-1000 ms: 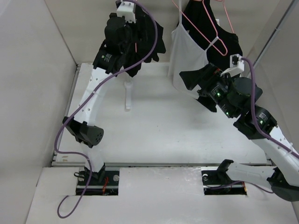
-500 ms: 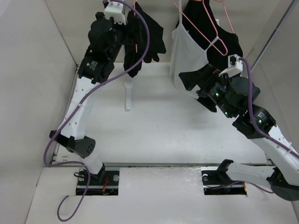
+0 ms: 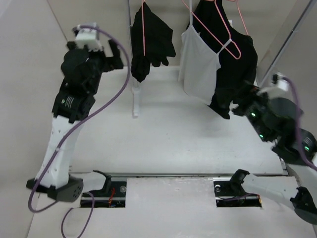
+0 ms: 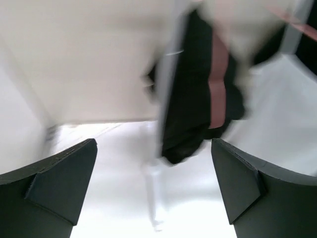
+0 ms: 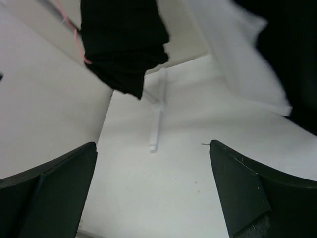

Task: Place the trousers on the hanger
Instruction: Reset both arms

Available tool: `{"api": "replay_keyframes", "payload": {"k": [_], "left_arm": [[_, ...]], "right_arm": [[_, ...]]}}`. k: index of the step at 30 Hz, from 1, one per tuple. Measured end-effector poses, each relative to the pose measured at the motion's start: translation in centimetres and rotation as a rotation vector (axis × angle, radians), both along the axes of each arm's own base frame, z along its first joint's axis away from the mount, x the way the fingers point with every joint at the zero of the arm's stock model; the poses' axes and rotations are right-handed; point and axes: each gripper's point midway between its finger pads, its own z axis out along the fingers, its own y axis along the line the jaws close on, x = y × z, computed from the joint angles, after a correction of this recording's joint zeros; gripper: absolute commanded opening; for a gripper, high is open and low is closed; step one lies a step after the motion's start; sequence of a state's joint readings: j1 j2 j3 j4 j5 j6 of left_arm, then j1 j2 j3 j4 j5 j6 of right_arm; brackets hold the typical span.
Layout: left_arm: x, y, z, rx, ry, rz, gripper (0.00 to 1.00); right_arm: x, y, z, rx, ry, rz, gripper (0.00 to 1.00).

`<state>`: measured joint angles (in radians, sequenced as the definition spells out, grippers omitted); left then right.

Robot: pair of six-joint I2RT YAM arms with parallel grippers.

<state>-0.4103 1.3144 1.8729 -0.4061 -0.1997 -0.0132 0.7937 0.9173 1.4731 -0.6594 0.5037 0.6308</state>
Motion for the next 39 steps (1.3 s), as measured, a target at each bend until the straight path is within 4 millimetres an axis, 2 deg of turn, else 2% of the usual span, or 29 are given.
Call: {"api": "replay_keyframes", "payload": {"k": [4,6,9,11,14,17,21,26,34,39], "left_arm": [[-3.3,7.9,-2.9,0.001,0.009,0.266,1.0],[-5.7,10.6,-4.9,-0.005,0.011,0.357,1.0],[-8.1,12.8,-8.5,-0.019,0.041,0.442,1.0],[-9.0,13.8,-10.8,-0.027,0.072,0.481,1.0],[-8.8,14.8,-14.1,-0.024,0.136,0.525,1.0],[-8.5,15.0,-16.9,-0.011,0.206,0.54,1.0],[-8.3,14.9,-19.1,-0.011,0.265,0.532,1.0],[-8.3,14.9,-19.4,-0.046,0.267,0.524,1.0],[-8.2,14.1,-20.3,-0.073,0.286,0.49,1.0],[-8.1,14.1,-20.4,-0.084,0.287,0.49,1.0]], "right_arm": [[-4.4,-8.4,1.3,0.042,-0.063,-0.173,1.0],[-7.4,-13.7,1.5,0.117,-0.098,-0.286,1.0],[-12.3,-21.1,0.7,0.255,-0.159,-0.417,1.0],[-15.1,-25.0,0.1,0.352,-0.204,-0.47,1.0],[-17.5,-28.3,-0.7,0.436,-0.239,-0.522,1.0],[-17.5,-28.5,-1.3,0.399,-0.211,-0.547,1.0],[-15.6,-26.3,-1.5,0.261,-0.132,-0.536,1.0],[-13.8,-23.4,-2.5,0.121,-0.045,-0.471,1.0],[-13.7,-22.3,-3.2,0.086,-0.015,-0.417,1.0],[-14.2,-22.4,-2.9,0.093,-0.02,-0.396,1.0]]}}
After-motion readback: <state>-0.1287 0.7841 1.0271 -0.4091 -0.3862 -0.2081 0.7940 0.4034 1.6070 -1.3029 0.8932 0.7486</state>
